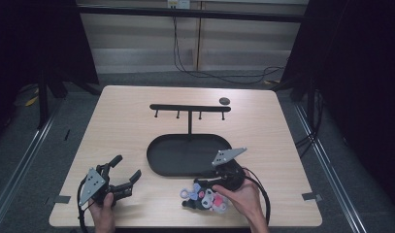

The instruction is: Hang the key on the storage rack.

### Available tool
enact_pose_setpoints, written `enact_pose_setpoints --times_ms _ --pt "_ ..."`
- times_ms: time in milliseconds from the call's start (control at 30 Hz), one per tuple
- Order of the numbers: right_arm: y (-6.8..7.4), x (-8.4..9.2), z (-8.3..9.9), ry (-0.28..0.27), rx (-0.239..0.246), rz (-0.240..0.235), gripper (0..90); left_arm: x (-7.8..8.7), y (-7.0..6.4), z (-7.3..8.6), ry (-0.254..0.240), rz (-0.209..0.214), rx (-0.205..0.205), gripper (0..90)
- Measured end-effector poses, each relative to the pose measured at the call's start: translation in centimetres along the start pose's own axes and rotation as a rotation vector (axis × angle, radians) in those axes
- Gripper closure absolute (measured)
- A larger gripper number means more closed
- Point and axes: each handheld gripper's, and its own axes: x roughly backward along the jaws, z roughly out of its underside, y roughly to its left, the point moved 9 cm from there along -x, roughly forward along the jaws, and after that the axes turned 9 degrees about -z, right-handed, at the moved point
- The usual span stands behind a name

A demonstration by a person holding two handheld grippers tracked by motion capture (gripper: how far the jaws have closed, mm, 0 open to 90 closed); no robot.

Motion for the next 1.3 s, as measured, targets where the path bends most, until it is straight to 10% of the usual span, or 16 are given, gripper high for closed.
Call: enact_pose_setpoints --times_ms 1300 --pt "0.3 -6.4 -1.0 0.595 0.031 -0.175 73.6 0.0 0.0 0.0 -0.002 -0.002 -0.003 15.3"
